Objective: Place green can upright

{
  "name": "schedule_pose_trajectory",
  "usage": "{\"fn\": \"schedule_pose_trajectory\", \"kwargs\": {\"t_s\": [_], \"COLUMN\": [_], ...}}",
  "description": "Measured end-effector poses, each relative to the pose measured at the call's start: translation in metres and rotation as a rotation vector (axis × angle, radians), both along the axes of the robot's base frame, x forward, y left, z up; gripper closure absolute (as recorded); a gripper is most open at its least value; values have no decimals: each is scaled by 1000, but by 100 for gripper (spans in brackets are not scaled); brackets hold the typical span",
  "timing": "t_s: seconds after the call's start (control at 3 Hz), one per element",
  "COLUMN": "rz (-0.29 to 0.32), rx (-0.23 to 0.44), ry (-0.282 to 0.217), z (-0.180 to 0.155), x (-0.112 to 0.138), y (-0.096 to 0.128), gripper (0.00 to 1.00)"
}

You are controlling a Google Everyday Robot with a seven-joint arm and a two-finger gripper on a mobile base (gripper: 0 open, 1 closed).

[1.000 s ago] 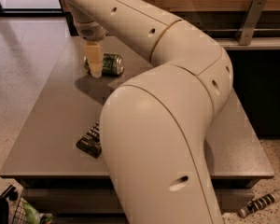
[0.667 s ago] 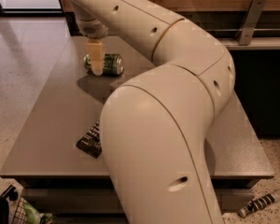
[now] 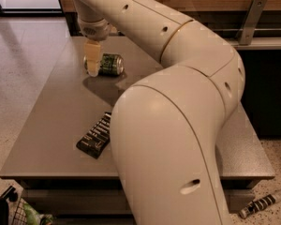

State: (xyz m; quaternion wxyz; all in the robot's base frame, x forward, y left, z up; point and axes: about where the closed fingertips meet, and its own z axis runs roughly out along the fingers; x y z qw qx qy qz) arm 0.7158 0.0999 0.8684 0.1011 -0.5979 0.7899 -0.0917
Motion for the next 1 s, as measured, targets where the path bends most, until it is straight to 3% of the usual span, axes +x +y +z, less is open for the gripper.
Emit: {"fn": "schedule_pose_trajectory", "kwargs": {"t_s": [0.33,1.0], "rz": [-28,-27], "rx": [24,74], "ry": [19,61], "z": [-6,-25], "x": [-7,-13], "y": [-1,9], "gripper": [0,0]}}
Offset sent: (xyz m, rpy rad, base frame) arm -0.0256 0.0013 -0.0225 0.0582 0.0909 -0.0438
